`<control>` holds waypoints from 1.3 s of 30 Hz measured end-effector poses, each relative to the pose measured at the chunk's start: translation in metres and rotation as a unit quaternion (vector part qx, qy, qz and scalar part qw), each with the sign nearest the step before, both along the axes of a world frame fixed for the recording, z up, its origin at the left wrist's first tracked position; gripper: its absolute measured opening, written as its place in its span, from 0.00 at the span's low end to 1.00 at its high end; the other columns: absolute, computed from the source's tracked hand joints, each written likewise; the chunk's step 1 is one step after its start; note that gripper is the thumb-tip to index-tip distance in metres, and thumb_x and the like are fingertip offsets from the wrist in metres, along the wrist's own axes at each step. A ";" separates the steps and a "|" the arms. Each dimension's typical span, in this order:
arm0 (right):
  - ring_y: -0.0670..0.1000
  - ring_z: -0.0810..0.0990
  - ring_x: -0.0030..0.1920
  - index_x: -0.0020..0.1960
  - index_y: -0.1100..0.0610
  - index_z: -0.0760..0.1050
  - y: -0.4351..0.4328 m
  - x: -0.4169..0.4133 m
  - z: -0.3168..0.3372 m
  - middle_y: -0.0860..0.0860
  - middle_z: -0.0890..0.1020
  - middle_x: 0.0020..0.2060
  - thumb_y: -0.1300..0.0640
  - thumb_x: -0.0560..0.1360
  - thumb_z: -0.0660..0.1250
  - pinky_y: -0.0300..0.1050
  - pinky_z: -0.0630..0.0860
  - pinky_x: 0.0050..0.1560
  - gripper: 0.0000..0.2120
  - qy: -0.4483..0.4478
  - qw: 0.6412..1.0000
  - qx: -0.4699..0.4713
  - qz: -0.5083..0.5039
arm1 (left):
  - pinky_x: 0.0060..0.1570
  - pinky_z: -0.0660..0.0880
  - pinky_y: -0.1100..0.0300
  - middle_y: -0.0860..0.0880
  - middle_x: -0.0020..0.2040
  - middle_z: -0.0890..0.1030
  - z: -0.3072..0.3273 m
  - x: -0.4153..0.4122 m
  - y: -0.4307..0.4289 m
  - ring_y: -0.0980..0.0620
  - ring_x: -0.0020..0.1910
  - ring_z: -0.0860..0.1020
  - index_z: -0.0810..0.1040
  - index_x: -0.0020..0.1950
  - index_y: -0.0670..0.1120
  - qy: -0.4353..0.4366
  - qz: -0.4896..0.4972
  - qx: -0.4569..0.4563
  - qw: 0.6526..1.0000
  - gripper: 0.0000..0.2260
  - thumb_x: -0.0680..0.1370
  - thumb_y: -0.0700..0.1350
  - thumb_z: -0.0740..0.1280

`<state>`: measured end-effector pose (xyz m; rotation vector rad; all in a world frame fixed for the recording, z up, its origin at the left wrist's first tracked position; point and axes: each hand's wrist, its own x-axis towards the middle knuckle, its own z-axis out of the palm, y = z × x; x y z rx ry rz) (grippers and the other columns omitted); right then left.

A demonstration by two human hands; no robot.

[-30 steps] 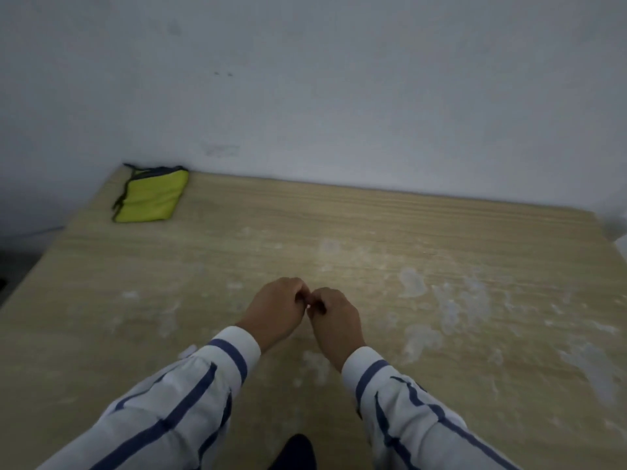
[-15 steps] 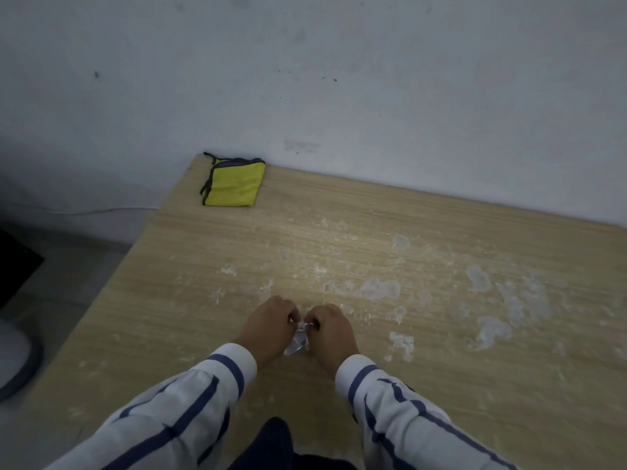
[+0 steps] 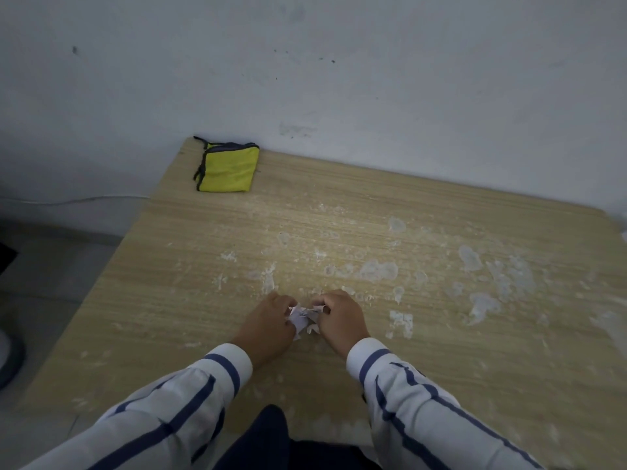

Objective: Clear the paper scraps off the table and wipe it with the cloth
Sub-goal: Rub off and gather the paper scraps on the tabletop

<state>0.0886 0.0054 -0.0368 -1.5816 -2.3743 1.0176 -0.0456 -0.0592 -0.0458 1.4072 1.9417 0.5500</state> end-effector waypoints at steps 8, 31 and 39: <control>0.58 0.73 0.52 0.52 0.60 0.79 -0.006 -0.001 -0.011 0.57 0.74 0.52 0.62 0.75 0.60 0.41 0.66 0.48 0.11 -0.028 0.999 0.027 0.025 | 0.53 0.70 0.60 0.45 0.60 0.72 -0.007 -0.001 -0.004 0.48 0.55 0.72 0.73 0.64 0.43 0.027 0.002 0.022 0.999 0.15 0.77 0.41 0.60; 0.58 0.63 0.64 0.72 0.53 0.62 0.062 -0.057 0.001 0.56 0.65 0.64 0.61 0.74 0.60 0.52 0.66 0.64 0.27 -0.180 0.960 -0.006 0.216 | 0.72 0.49 0.44 0.45 0.75 0.62 -0.047 -0.035 -0.001 0.44 0.75 0.55 0.62 0.73 0.45 0.241 0.094 0.039 0.965 0.24 0.79 0.53 0.53; 0.55 0.65 0.60 0.62 0.47 0.74 0.066 -0.056 -0.004 0.51 0.67 0.55 0.65 0.71 0.60 0.52 0.67 0.63 0.23 -0.111 0.976 -0.051 0.183 | 0.72 0.48 0.43 0.46 0.75 0.61 -0.046 -0.037 0.000 0.42 0.75 0.54 0.63 0.73 0.49 0.245 0.075 0.026 0.966 0.24 0.79 0.55 0.48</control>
